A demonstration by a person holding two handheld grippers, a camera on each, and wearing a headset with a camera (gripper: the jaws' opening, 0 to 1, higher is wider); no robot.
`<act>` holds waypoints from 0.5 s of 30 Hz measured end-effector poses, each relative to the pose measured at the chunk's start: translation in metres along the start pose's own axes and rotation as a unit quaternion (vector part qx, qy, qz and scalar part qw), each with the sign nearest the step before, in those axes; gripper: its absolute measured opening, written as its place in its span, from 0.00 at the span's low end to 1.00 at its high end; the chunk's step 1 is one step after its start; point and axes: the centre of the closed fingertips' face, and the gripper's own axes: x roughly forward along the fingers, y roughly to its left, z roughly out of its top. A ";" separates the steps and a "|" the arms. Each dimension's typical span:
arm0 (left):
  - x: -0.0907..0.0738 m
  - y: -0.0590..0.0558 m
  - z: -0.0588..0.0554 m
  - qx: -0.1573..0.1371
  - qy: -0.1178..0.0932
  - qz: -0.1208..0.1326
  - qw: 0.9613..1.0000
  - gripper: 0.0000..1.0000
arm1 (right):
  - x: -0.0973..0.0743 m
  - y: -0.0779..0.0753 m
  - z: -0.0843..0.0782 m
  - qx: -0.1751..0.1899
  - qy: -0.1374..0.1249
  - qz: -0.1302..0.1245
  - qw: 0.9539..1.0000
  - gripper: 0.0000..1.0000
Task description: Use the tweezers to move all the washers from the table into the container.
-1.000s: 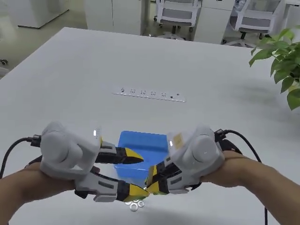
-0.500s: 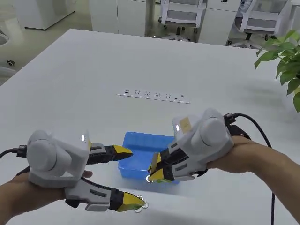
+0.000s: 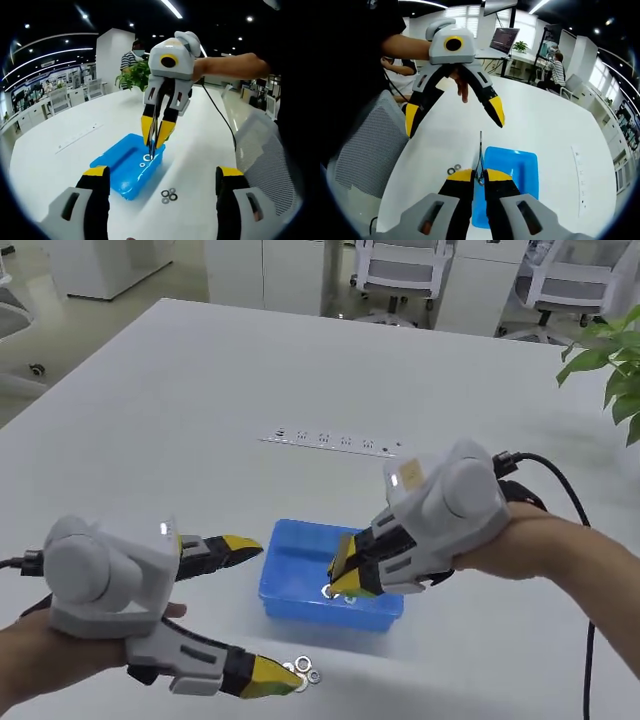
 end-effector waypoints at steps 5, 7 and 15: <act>-0.002 0.002 -0.005 -0.004 0.005 0.004 1.000 0.99 | 0.001 -0.008 -0.005 -0.001 0.002 -0.004 1.000 0.09; -0.002 0.002 -0.006 -0.005 0.006 0.004 1.000 0.99 | 0.001 -0.011 -0.008 -0.001 0.003 -0.007 1.000 0.09; -0.002 0.006 -0.009 -0.013 0.006 0.008 1.000 0.99 | 0.007 -0.019 -0.017 -0.001 0.005 -0.008 1.000 0.09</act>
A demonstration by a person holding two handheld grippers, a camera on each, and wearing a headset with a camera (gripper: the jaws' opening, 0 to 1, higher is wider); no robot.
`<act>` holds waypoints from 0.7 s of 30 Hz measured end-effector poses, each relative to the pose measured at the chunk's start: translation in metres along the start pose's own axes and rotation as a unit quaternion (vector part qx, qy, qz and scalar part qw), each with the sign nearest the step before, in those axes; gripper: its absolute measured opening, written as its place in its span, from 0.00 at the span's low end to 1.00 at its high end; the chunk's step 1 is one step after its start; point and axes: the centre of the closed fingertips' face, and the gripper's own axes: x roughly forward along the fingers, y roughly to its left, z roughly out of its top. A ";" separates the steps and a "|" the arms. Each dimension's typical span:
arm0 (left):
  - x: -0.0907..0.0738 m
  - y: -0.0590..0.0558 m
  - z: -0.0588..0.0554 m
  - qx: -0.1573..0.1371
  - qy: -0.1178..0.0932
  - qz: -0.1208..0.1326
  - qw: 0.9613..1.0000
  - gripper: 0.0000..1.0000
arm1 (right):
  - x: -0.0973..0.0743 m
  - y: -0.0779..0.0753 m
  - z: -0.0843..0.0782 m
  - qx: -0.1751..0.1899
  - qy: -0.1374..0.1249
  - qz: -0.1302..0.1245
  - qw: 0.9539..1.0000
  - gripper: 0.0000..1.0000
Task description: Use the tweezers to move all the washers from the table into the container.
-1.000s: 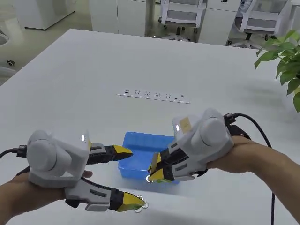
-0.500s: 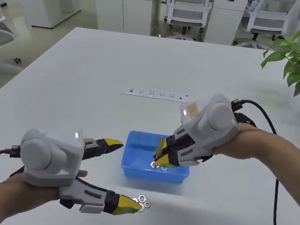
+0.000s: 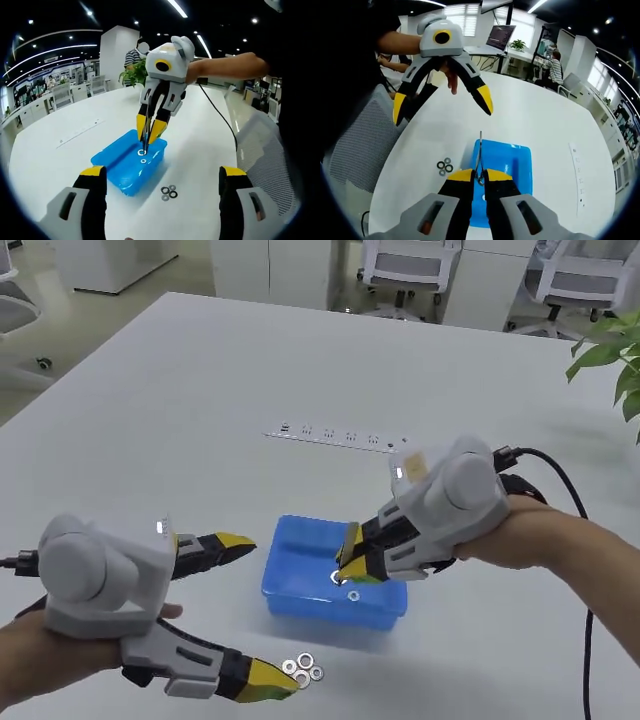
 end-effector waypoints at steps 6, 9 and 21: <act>0.001 0.001 0.002 0.003 -0.002 0.002 1.000 0.99 | 0.008 -0.004 -0.007 -0.008 0.004 0.005 1.000 0.09; 0.001 0.004 0.000 0.001 -0.002 0.003 1.000 0.99 | 0.012 -0.006 -0.009 -0.010 0.004 0.007 1.000 0.09; 0.004 0.009 0.001 0.002 0.001 0.004 1.000 0.99 | 0.029 -0.010 -0.018 -0.017 0.009 0.015 1.000 0.09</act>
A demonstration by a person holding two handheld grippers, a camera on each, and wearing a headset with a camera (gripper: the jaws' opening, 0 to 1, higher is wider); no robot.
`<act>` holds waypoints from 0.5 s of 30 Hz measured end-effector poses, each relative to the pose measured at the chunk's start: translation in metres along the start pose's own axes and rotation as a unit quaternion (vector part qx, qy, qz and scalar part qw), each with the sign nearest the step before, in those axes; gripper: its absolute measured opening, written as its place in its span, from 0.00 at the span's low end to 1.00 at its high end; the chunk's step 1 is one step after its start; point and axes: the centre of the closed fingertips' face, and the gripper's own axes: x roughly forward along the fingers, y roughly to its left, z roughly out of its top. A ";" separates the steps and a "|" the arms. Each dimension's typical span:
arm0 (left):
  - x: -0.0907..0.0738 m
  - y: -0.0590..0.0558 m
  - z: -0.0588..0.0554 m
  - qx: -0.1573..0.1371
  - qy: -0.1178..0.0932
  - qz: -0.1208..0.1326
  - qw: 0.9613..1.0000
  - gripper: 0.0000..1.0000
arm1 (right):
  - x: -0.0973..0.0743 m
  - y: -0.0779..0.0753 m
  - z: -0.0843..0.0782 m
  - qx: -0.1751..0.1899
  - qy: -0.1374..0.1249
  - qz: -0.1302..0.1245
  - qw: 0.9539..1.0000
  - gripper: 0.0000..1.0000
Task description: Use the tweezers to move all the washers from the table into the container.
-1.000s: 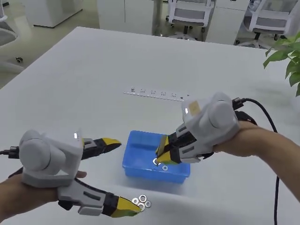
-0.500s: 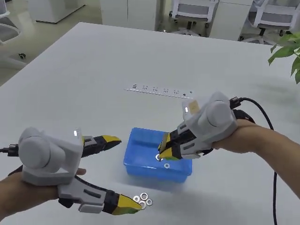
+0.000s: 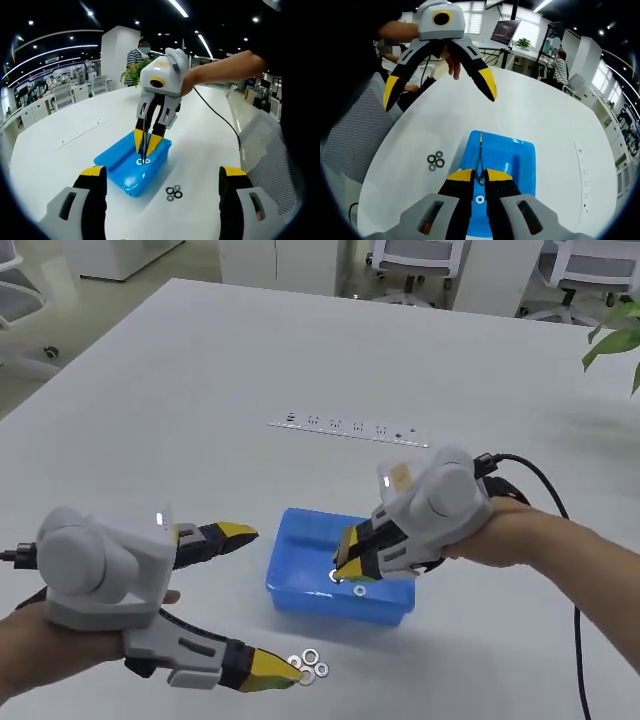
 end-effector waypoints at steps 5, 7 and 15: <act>0.005 0.005 0.005 0.010 0.001 0.005 1.000 0.95 | 0.005 -0.002 -0.004 0.002 0.002 0.002 1.000 0.09; 0.007 0.008 0.008 0.012 -0.001 0.007 1.000 0.94 | 0.005 -0.002 -0.005 0.003 0.002 0.003 1.000 0.09; 0.019 0.017 0.019 0.027 -0.003 0.002 1.000 0.85 | 0.010 0.000 -0.012 0.003 0.007 0.010 1.000 0.09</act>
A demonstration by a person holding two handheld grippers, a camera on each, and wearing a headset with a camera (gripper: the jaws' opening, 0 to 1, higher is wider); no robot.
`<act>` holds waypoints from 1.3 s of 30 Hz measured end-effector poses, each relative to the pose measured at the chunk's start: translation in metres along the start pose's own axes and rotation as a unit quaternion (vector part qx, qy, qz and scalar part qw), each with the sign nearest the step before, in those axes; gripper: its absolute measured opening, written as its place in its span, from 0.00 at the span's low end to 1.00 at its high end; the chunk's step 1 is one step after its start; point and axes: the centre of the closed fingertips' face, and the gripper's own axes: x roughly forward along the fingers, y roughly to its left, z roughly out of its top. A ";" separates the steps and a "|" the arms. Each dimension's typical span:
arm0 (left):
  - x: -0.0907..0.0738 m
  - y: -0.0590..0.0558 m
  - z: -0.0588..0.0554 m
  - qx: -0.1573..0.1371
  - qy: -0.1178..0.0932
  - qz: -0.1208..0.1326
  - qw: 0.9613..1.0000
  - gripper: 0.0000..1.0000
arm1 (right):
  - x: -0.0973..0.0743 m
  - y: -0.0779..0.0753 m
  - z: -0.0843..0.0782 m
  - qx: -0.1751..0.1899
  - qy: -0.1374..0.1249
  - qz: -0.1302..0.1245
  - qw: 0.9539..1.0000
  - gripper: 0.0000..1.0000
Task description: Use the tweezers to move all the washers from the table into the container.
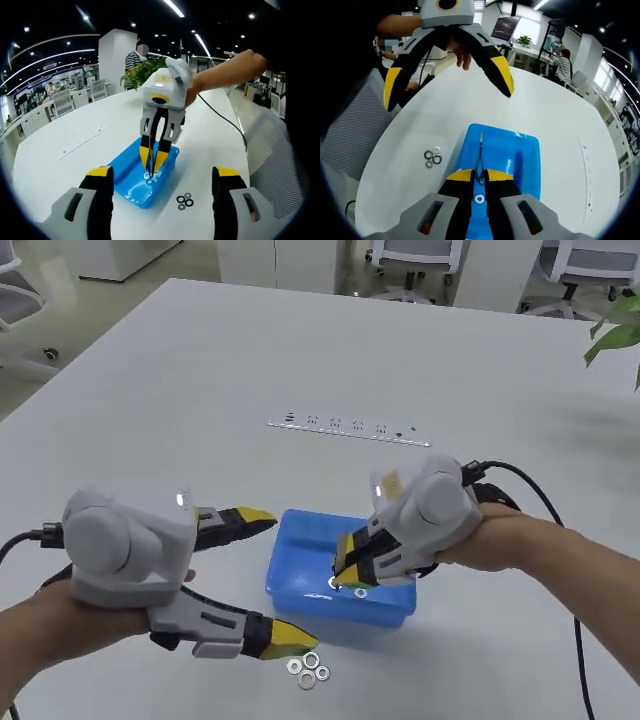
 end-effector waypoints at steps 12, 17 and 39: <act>0.020 0.006 0.007 0.013 0.003 -0.025 1.000 0.65 | 0.005 0.001 -0.007 0.004 0.008 0.008 1.000 0.09; 0.027 0.010 0.006 0.021 0.010 -0.028 0.999 0.49 | 0.007 0.002 -0.010 0.005 0.006 0.010 1.000 0.09; 0.053 0.019 0.008 0.050 0.025 -0.040 0.998 0.12 | 0.006 0.002 -0.011 0.008 0.004 0.010 1.000 0.10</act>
